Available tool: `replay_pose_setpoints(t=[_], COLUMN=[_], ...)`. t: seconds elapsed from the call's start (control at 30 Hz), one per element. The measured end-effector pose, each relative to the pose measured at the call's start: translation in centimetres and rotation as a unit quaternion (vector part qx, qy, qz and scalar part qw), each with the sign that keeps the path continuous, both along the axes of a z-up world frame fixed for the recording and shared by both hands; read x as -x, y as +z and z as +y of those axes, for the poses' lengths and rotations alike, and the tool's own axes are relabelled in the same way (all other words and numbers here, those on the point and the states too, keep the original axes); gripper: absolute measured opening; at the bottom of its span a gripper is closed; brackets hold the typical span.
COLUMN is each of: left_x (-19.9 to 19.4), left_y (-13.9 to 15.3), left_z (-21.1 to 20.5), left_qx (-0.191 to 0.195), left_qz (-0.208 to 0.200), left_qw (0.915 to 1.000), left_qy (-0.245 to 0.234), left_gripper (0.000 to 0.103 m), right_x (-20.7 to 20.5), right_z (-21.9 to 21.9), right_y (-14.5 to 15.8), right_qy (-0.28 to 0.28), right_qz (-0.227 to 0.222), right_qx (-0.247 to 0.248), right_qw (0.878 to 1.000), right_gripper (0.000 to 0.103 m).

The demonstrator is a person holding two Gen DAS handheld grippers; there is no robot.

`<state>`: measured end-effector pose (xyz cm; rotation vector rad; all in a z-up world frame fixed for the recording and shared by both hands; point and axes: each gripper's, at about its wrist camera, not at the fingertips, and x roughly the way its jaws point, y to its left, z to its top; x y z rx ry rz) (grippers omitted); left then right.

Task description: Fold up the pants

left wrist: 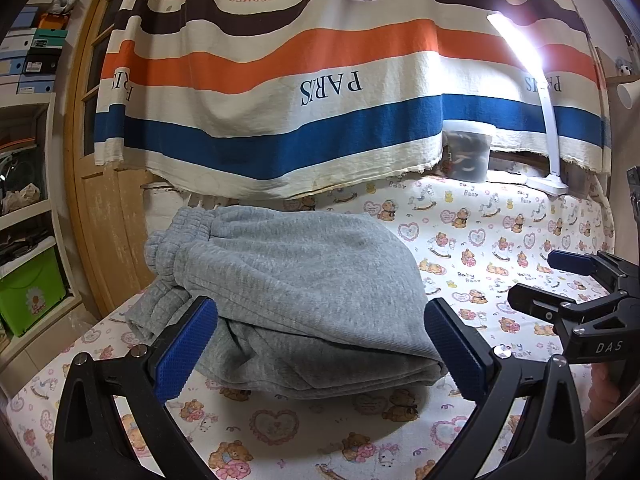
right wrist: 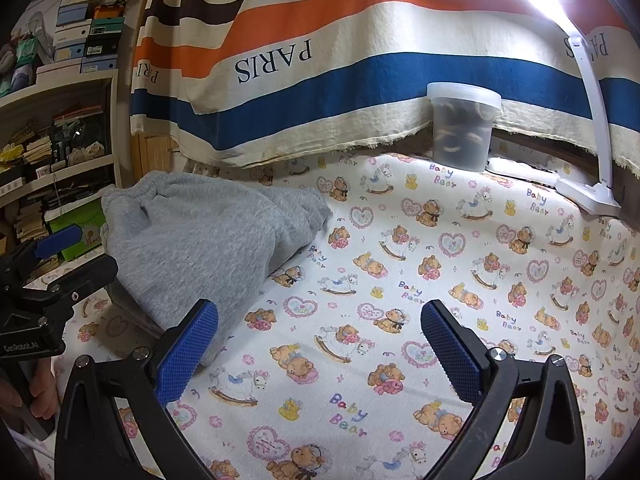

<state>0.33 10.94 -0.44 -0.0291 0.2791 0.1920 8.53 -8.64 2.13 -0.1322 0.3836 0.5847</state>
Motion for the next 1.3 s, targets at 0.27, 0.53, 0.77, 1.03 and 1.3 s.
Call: replay_pose_setpoints(t=[0.27, 0.53, 0.77, 1.03, 1.3], left_x=[0.03, 0.02, 0.03, -0.02, -0.02], left_y=[-0.04, -0.06, -0.07, -0.09, -0.08], left_z=[0.06, 0.01, 0.09, 0.15, 0.17], left_qx=[0.0, 0.0, 0.0, 0.001, 0.001], left_qz=[0.001, 0.001, 0.001, 0.002, 0.002], left_qw=[1.0, 1.0, 1.0, 1.0, 1.0], left_qy=[-0.001, 0.0, 0.0, 0.0, 0.001], left_gripper=[0.103, 0.103, 0.103, 0.103, 0.103], right_x=[-0.11, -0.09, -0.04, -0.13, 0.1], right_z=[0.15, 0.07, 0.1, 0.13, 0.19], right_y=[0.02, -0.25, -0.24, -0.2, -0.32], right_qy=[0.0, 0.004, 0.005, 0.005, 0.005], right_qz=[0.002, 0.006, 0.006, 0.007, 0.007], right_qx=[0.001, 0.003, 0.003, 0.004, 0.004], right_qw=[1.0, 1.0, 1.0, 1.0, 1.0], right_gripper=[0.102, 0.102, 0.102, 0.102, 0.102])
